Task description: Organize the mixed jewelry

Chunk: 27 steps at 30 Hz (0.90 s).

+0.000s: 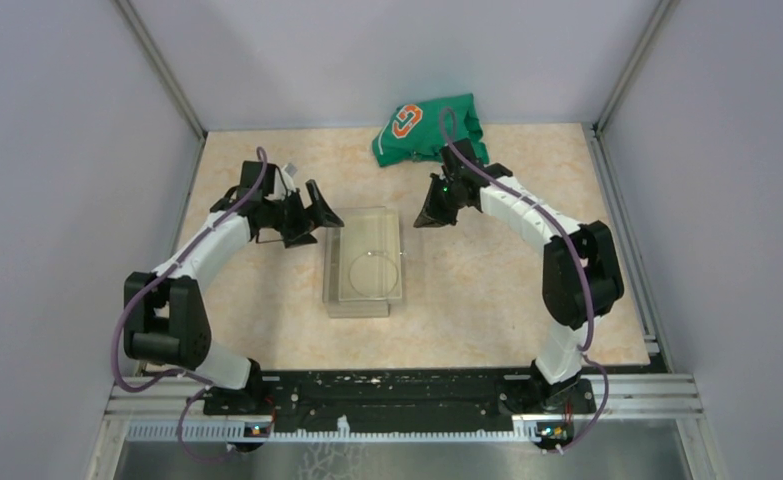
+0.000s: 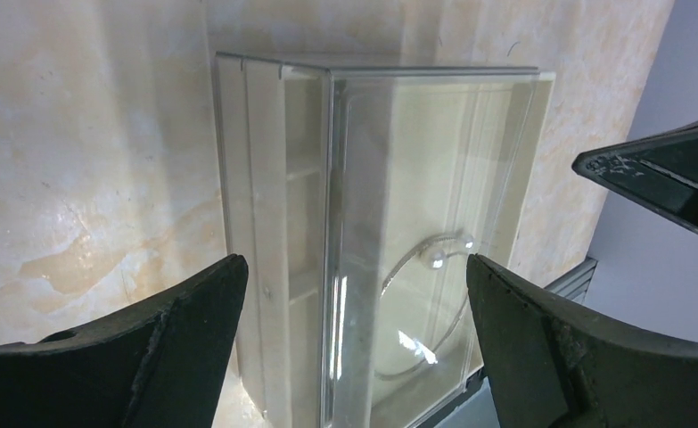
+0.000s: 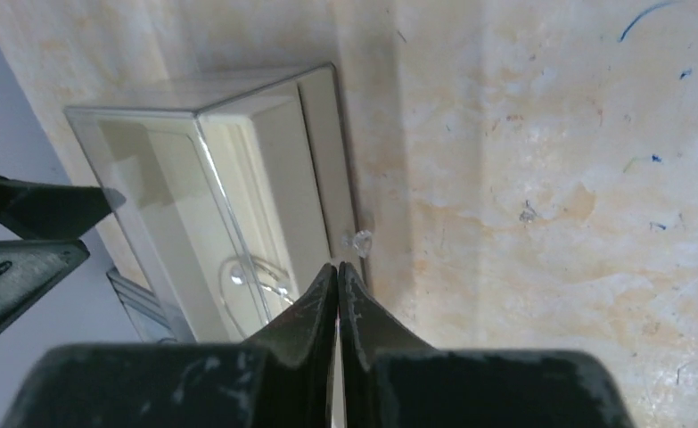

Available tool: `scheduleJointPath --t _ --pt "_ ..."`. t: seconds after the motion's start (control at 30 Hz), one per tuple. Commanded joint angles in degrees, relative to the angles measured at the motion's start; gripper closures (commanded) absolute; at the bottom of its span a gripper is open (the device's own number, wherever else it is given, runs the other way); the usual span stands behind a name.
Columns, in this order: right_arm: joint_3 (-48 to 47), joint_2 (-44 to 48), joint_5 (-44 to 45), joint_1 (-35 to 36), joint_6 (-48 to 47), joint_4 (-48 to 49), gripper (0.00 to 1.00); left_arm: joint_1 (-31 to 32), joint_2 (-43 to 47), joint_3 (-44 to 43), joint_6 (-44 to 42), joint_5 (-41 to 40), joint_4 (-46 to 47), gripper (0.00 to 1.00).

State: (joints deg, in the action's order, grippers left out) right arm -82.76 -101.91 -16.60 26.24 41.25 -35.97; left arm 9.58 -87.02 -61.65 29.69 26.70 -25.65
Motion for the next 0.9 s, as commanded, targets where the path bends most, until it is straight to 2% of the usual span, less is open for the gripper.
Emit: scheduleJointPath --t 0.0,0.13,0.53,0.87 --pt "3.1 2.5 -0.8 0.3 2.7 5.5 1.0 0.0 2.4 3.2 -0.4 1.9 1.6 0.02" --pt "4.3 1.3 -2.9 0.7 2.9 7.6 1.0 0.1 3.3 4.7 0.1 3.4 2.1 0.02" --pt "0.2 -4.9 -9.7 5.2 1.8 9.3 1.0 1.8 3.6 6.3 -0.5 8.3 3.3 0.01" --pt "-1.8 -6.8 -15.1 6.1 -1.0 10.6 1.0 2.8 3.8 5.9 -0.1 7.4 4.0 0.02"
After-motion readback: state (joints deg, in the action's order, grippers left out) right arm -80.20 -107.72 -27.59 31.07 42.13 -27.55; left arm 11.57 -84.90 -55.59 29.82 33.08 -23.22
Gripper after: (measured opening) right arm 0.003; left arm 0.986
